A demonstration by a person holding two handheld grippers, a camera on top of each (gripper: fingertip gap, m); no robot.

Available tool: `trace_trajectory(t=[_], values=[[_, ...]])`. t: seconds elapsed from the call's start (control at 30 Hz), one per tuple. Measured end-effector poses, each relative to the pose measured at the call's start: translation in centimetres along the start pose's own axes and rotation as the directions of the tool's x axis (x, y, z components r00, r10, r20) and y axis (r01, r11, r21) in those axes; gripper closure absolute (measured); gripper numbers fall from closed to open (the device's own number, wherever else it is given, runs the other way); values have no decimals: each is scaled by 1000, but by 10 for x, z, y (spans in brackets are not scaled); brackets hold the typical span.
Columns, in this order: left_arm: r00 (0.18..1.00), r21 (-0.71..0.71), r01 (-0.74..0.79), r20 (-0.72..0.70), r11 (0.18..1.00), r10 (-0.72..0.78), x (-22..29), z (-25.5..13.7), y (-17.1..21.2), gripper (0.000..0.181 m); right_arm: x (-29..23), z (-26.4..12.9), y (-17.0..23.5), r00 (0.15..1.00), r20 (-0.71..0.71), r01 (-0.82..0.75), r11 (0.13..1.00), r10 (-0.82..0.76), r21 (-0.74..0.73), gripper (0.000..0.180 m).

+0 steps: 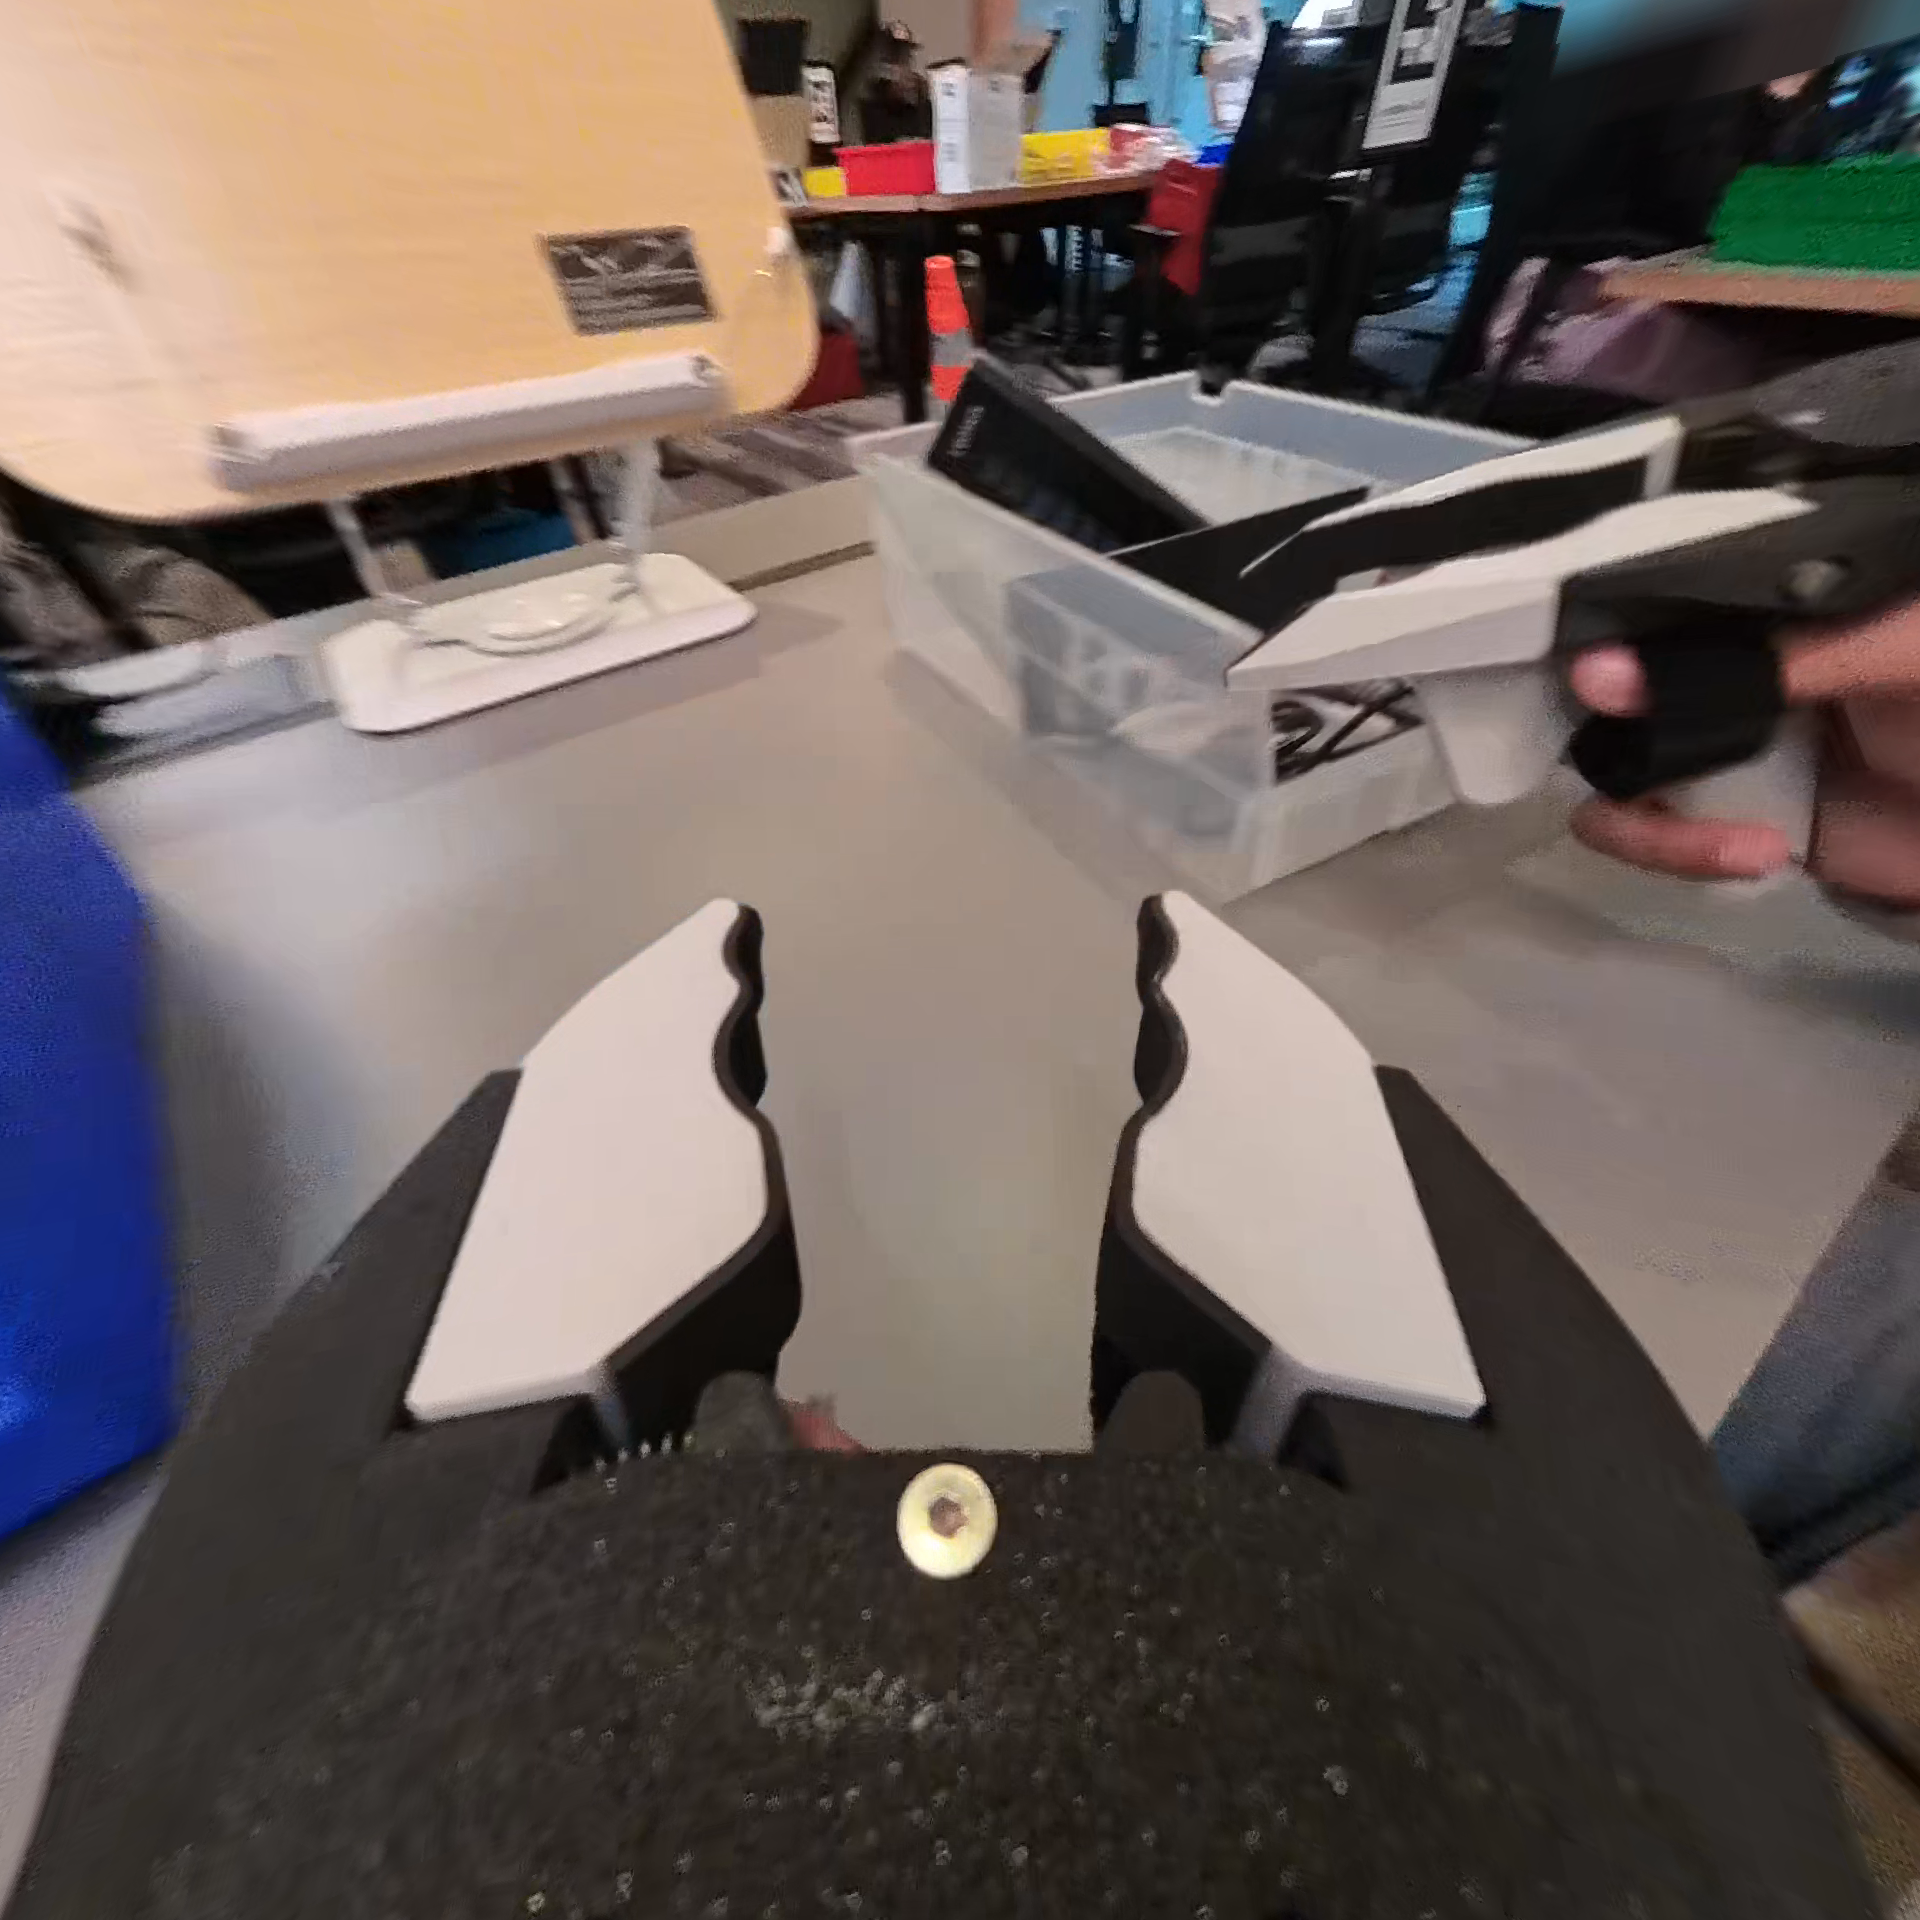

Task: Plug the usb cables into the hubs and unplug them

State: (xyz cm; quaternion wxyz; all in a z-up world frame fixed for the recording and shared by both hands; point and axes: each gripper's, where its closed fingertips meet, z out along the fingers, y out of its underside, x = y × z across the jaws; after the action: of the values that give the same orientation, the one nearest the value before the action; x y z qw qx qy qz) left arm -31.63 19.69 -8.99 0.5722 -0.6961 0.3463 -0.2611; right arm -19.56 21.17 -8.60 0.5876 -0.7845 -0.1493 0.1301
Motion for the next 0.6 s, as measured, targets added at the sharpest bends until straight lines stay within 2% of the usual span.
trace_trajectory(t=[0.07, 0.17, 0.27, 0.3, 0.47, 0.53, 0.6], values=[[996, -19, 62, -70, 998, -63, 24, 26, -3, 110, 0, -28, -16, 998, -58, 31, 994, -25, 103, 114], [990, -31, 72, -122, 997, -75, 58, 58, -8, 105, 56, -72, -29, 938, -346, 82, 983, -20, 165, 121], [997, -38, 53, -53, 998, -55, 67, 84, -10, 109, 117, -114, -18, 819, -570, 40, 984, 67, 174, 130], [998, -65, 55, -8, 996, -55, 63, 91, -6, 117, 129, -121, -6, 792, -603, -7, 989, 94, 146, 129], [997, -134, 69, 49, 989, -63, 54, 108, 5, 139, 134, -107, 54, 776, -599, -213, 976, 197, 45, 132], [997, -161, 62, 53, 985, -54, 56, 111, 9, 154, 131, -92, 73, 787, -575, -294, 956, 225, -27, 138], [997, -170, 36, 75, 985, -24, 54, 113, 10, 162, 136, -90, 73, 749, -595, -348, 937, 291, 21, 155]])
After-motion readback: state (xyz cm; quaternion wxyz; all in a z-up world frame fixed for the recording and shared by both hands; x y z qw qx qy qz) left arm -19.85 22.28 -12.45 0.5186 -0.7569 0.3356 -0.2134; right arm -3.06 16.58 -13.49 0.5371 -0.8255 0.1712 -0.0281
